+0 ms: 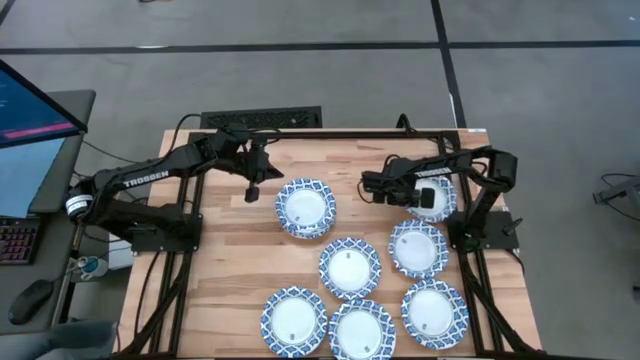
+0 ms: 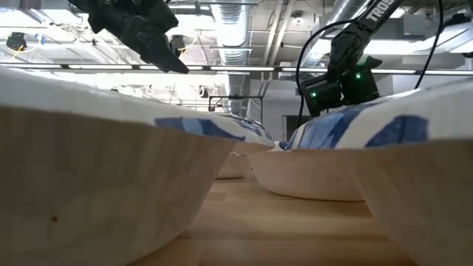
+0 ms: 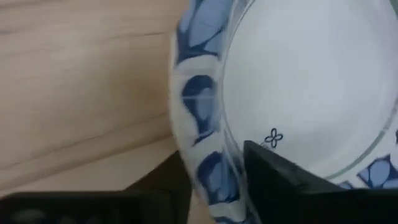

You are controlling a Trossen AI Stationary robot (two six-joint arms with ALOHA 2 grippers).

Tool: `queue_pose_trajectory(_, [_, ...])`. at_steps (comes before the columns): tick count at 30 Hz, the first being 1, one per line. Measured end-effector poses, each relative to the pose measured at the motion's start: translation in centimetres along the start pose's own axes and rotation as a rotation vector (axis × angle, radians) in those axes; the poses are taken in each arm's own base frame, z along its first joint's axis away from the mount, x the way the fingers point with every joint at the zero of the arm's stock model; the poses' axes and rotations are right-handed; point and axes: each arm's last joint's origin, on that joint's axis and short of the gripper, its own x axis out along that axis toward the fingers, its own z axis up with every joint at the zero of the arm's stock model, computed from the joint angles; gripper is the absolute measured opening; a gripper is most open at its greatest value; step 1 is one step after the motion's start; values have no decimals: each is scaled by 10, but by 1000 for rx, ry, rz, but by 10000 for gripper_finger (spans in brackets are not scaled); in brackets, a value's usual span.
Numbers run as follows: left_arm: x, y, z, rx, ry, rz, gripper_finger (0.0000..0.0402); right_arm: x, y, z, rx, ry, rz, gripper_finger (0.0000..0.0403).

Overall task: Nest bowls inside each other
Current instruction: Stack the blue bowl on top of the blue bowls

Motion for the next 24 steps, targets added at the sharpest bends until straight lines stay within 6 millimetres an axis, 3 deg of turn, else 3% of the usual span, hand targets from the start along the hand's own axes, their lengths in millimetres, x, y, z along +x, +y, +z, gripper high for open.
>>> queue_pose_trajectory(8, [0,0,0,-3,3,3,0,-12,1,3,12,-73,-2,24])
queue_pose_trajectory(10, [0,0,0,-3,3,3,0,-23,2,5,-16,-74,12,11])
queue_pose_trajectory(13, [0,0,0,-10,3,3,0,-40,7,10,-29,-78,47,21])
queue_pose_trajectory(18, [0,0,-1,-30,10,1,0,-84,15,24,-112,-70,144,22])
queue_pose_trajectory(24, [-4,7,-7,-59,36,26,0,-165,35,15,-437,-244,369,6])
